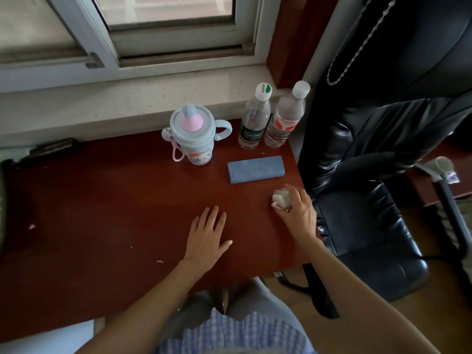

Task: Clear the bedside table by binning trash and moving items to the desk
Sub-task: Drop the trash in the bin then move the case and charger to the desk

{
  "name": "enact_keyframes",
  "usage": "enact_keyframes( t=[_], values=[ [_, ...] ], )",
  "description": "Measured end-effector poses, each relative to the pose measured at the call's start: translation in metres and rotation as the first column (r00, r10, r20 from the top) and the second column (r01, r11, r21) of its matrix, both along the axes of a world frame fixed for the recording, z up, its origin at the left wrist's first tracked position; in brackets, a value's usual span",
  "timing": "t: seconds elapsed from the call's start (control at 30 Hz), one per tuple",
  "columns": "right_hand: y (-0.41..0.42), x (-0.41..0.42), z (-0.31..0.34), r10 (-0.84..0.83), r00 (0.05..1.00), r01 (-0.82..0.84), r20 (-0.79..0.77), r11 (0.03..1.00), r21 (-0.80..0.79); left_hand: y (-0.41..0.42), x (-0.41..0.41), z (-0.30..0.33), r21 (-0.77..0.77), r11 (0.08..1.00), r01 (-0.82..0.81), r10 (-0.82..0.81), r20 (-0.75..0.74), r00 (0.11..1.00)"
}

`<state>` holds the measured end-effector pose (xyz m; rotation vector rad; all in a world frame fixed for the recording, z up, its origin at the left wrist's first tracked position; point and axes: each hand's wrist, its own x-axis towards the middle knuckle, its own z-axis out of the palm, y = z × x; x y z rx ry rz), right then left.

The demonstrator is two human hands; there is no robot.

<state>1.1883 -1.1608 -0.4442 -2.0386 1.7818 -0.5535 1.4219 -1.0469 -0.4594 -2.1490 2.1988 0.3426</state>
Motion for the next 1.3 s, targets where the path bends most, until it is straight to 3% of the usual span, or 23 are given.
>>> enact_keyframes(
  t=[0.6,1.3],
  values=[
    [0.0020,-0.0004,-0.0022,0.002,0.999,-0.006,0.033,0.992,0.125,0.0020,0.0010,-0.0003,-0.017,1.000,-0.007,0.006,-0.009,1.000],
    [0.0042,-0.0092,0.0048,-0.045,0.997,0.031,0.064,0.977,0.211,0.0000,-0.0020,0.0067,0.096,0.995,-0.021,0.022,-0.017,1.000]
  ],
)
